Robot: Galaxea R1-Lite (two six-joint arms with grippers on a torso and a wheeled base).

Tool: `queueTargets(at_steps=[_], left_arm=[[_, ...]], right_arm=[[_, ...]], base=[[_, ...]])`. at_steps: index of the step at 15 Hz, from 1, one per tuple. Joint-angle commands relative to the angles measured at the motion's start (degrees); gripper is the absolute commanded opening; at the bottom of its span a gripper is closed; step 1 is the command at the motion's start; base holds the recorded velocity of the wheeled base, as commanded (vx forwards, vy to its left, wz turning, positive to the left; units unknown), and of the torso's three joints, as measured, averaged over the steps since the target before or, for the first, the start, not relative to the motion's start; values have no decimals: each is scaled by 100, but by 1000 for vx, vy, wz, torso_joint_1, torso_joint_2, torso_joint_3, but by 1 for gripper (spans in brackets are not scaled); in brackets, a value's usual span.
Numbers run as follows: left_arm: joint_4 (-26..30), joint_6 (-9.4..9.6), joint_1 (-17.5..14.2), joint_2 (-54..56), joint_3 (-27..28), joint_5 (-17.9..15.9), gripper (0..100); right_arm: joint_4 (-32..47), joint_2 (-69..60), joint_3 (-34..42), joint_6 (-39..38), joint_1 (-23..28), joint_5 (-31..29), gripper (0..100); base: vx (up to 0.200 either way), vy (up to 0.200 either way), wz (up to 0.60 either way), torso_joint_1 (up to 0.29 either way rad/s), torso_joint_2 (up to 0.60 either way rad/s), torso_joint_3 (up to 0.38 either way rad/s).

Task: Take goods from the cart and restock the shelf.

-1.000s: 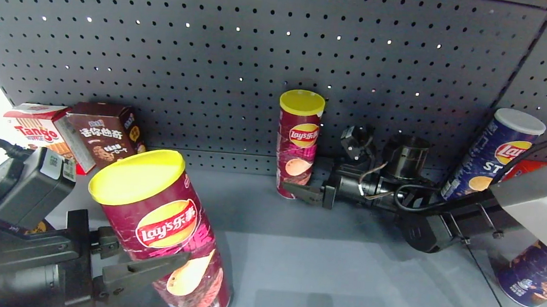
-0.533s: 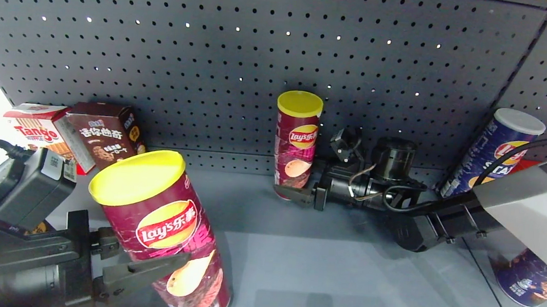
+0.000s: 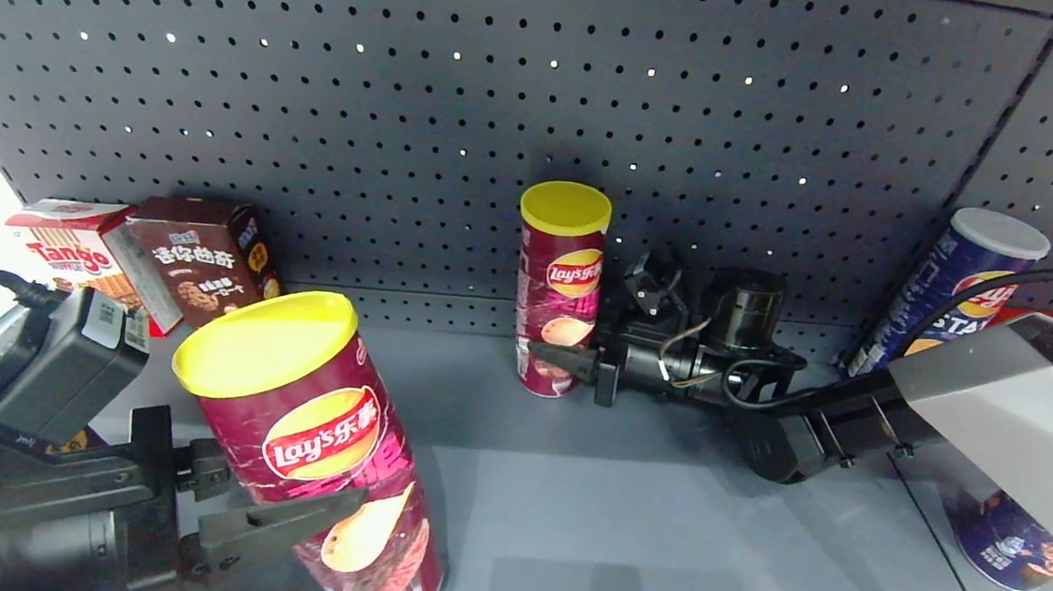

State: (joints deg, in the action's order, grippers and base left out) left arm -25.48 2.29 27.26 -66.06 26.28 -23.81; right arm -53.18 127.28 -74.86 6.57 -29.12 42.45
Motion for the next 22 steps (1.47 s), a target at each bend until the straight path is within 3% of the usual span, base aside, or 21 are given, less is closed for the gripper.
queueTargets(at_steps=[1, 5, 9, 12, 15, 19, 22], left_arm=[[-1, -1, -1, 5, 0, -1, 0], [-10, -1, -1, 23, -53, -1, 0], [-10, 8, -1, 32, -27, 17, 0], [-1, 17, -1, 93, -18, 25, 0], [-1, 8, -1, 137, -18, 78, 0], [-1, 8, 8, 137, 131, 87, 0], [8, 8, -1, 137, 149, 104, 0]], right_arm=[[0, 7, -11, 2, -41, 0, 0], [-61, -107, 209, 2, -41, 0, 0], [-70, -854, 938, 20, -76, -105, 0], [-149, -1513, 1650, 20, -278, -448, 0], [-650, -2032, 2608, 20, -524, -966, 0], [-1213, -2674, 3821, 20, -753, -1160, 0], [-1485, -2990, 4419, -7, -1078, -1573, 0]], base=[[0, 0, 0, 0, 0, 0], [0, 0, 0, 0, 0, 0], [0, 0, 0, 0, 0, 0], [0, 0, 0, 0, 0, 0], [0, 0, 0, 0, 0, 0], [0, 0, 0, 0, 0, 0], [0, 0, 0, 0, 0, 0]])
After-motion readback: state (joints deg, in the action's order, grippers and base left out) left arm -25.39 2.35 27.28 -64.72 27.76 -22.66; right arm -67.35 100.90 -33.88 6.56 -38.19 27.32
